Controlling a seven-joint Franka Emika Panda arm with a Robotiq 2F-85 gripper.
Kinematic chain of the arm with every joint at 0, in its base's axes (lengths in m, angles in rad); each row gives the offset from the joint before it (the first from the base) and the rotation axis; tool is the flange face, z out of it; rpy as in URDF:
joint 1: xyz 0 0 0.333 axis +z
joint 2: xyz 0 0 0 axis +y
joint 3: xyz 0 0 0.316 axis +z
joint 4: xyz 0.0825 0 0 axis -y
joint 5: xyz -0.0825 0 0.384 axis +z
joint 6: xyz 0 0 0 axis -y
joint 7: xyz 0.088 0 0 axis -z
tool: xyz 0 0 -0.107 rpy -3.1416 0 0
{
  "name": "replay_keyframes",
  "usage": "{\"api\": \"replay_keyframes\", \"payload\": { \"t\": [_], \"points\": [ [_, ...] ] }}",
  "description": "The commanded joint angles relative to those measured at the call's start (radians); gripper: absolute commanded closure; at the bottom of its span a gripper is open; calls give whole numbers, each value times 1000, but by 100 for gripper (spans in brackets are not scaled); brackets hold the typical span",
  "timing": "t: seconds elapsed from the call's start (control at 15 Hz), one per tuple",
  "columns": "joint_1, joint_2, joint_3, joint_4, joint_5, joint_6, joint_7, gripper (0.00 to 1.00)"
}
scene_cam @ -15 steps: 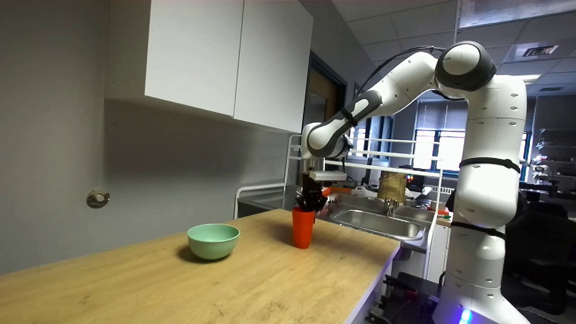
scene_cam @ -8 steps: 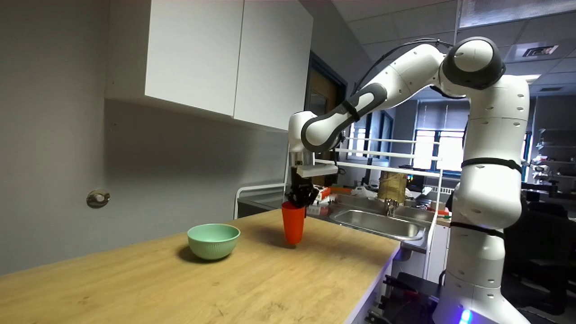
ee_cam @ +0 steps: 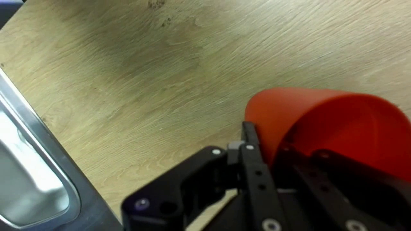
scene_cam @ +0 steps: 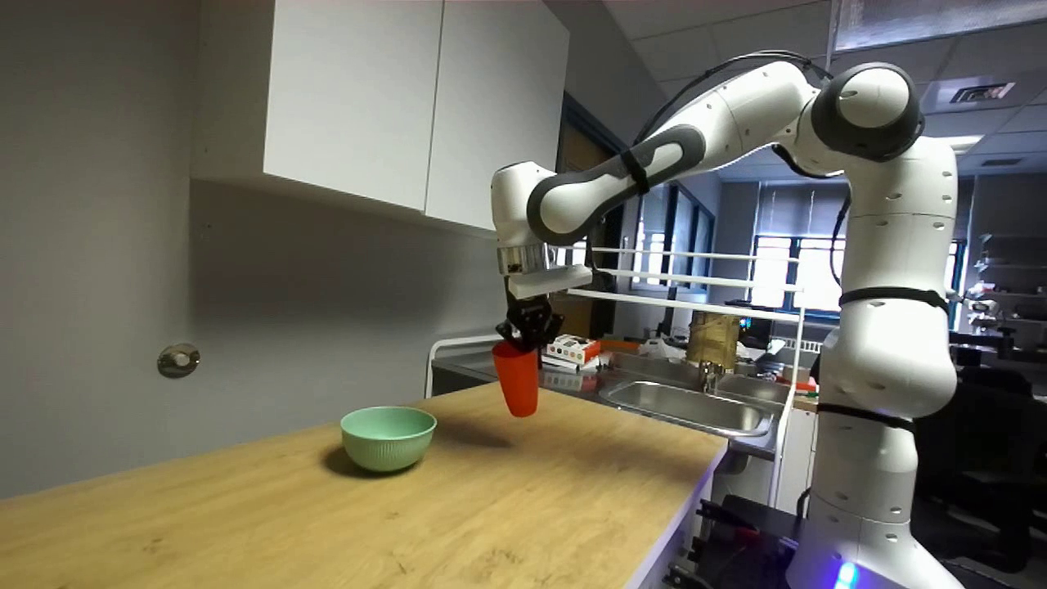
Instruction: Pour the contents in the cup into the bowl
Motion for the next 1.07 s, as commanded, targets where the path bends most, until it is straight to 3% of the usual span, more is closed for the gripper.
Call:
{"api": "replay_keyframes", "payload": {
  "t": [0.0,0.53,1.0],
  "points": [
    [40,101,31,167,-56,-127,96,99],
    [193,423,20,550,-195,-380,216,99],
    [393,673,-59,838,-419,-601,306,99]
  ]
}}
